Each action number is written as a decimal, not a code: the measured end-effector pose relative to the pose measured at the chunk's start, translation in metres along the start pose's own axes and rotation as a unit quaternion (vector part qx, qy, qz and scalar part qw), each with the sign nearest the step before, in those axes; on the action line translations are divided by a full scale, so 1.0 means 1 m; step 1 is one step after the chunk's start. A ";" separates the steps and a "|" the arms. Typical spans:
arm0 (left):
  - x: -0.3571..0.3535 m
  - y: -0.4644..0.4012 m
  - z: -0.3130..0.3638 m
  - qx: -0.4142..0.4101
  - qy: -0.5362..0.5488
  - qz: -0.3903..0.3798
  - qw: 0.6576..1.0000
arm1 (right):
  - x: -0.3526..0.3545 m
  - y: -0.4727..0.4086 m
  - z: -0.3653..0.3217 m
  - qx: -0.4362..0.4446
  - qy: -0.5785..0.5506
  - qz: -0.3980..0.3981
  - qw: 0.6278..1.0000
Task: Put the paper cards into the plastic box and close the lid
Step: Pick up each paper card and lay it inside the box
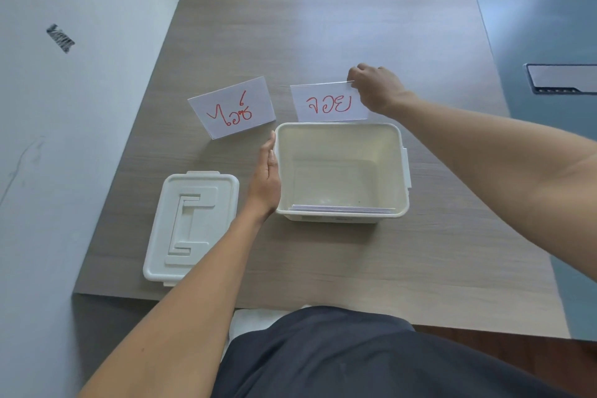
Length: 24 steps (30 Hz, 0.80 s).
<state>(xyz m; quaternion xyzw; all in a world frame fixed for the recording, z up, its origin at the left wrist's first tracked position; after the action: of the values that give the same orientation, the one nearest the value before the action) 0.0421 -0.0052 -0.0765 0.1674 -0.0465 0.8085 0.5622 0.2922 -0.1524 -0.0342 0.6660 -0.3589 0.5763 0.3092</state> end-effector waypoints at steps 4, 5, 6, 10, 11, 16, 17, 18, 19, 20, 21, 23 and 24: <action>0.001 0.002 0.002 -0.001 -0.001 0.006 1.000 | 0.032 0.012 -0.003 0.005 -0.015 0.041 0.999; 0.001 0.002 0.002 -0.001 -0.003 0.004 1.000 | 0.043 0.016 -0.004 0.008 -0.024 0.055 0.998; 0.001 0.002 0.002 -0.001 -0.005 0.004 1.000 | 0.054 0.021 -0.005 0.011 -0.035 0.070 0.997; 0.001 0.004 0.003 0.000 -0.003 0.003 1.000 | 0.097 0.046 -0.011 0.015 -0.073 0.132 0.989; 0.001 0.004 0.003 -0.002 -0.004 0.005 1.000 | 0.106 0.054 -0.013 0.016 -0.079 0.146 0.986; 0.001 0.003 0.000 -0.005 -0.009 -0.001 1.000 | 0.129 0.100 -0.022 0.021 -0.121 0.194 0.973; 0.001 0.003 0.000 -0.005 -0.011 -0.001 1.000 | 0.129 0.111 -0.025 0.024 -0.127 0.199 0.971; 0.001 0.003 0.000 -0.005 -0.013 0.000 1.000 | 0.127 0.121 -0.027 0.027 -0.134 0.201 0.970; 0.001 0.003 0.000 -0.004 -0.014 0.002 1.000 | 0.125 0.131 -0.031 0.031 -0.138 0.200 0.970; 0.002 0.003 0.000 -0.005 -0.014 0.003 1.000 | 0.121 0.141 -0.034 0.034 -0.141 0.198 0.969; 0.002 0.002 0.000 -0.006 -0.013 0.005 1.000 | 0.115 0.149 -0.036 0.036 -0.143 0.196 0.970; 0.002 0.001 0.000 -0.007 -0.009 0.006 1.000 | 0.103 0.165 -0.039 0.032 -0.147 0.192 0.970; 0.003 0.000 -0.002 -0.006 -0.008 0.008 1.000 | 0.096 0.172 -0.039 0.029 -0.149 0.190 0.970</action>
<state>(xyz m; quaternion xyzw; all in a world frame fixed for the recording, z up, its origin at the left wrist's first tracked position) 0.0406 -0.0026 -0.0772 0.1697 -0.0570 0.8113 0.5566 0.1350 -0.2264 0.0666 0.6726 -0.5044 0.5285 0.1174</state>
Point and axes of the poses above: each hand's wrist, its own y-axis away from the middle knuckle, its own x-axis out of the back of the hand, z = x × y, the point moved 7 cm from there along -y, towards the middle knuckle, and after that the axes turned 4 degrees about -x, right-handed, at the moved point
